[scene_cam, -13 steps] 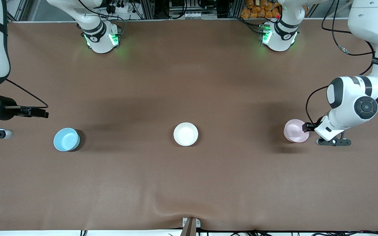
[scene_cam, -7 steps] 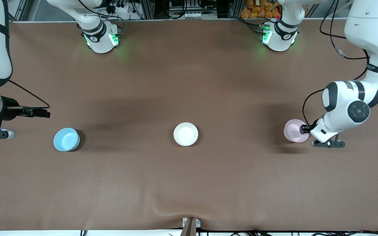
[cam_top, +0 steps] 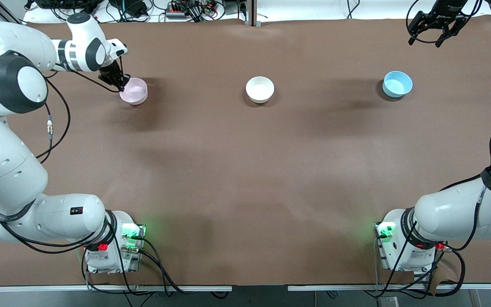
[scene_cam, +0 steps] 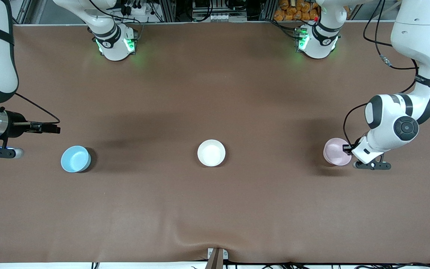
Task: Stack pink and blue bowls on white bowl
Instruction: 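Lower the left gripper onto the pink bowl rim while the right gripper approaches, then grasp the pink bowl rim and carry it over the white bowl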
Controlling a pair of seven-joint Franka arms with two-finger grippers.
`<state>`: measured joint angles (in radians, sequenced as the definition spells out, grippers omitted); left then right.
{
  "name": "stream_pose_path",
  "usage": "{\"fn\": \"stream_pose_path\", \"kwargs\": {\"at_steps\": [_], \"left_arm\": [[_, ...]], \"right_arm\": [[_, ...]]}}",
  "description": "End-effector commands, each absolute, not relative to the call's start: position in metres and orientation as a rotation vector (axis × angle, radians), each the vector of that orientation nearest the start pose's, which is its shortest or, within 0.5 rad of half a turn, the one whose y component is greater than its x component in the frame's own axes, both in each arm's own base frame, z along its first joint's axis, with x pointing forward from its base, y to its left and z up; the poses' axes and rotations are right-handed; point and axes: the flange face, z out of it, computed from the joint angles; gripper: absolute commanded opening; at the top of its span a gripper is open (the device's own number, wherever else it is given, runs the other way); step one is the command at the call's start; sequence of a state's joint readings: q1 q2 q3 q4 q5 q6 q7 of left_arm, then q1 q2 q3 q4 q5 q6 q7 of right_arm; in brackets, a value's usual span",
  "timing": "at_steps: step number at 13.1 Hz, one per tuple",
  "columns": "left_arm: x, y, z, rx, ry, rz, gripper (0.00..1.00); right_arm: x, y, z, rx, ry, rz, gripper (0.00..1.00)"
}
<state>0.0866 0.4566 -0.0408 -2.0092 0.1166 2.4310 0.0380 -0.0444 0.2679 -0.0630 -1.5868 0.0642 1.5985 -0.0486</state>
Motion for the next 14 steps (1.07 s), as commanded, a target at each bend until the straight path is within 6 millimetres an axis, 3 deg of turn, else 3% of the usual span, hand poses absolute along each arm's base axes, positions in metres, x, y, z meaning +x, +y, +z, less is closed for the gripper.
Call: {"fn": "stream_pose_path", "kwargs": {"at_steps": [1, 3, 7, 11, 14], "left_arm": [[0.607, 0.007, 0.241, -3.098, 0.147, 0.005, 0.0], [0.616, -0.028, 0.256, -3.158, 0.094, -0.007, 0.0], [0.631, -0.129, 0.301, -3.214, -0.091, 0.035, 0.0], [0.605, -0.257, 0.325, -3.209, -0.235, 0.06, 0.0], [0.592, -0.321, 0.33, -3.282, -0.289, 0.106, 0.0]], "right_arm": [[0.608, -0.059, 0.463, -3.031, 0.07, 0.379, 1.0], [0.608, -0.058, 0.463, -3.03, 0.068, 0.381, 1.0], [0.606, -0.057, 0.458, -3.023, 0.069, 0.4, 1.0], [0.606, -0.057, 0.459, -3.021, 0.069, 0.4, 1.0], [0.606, -0.057, 0.458, -3.021, 0.069, 0.402, 1.0]]}}
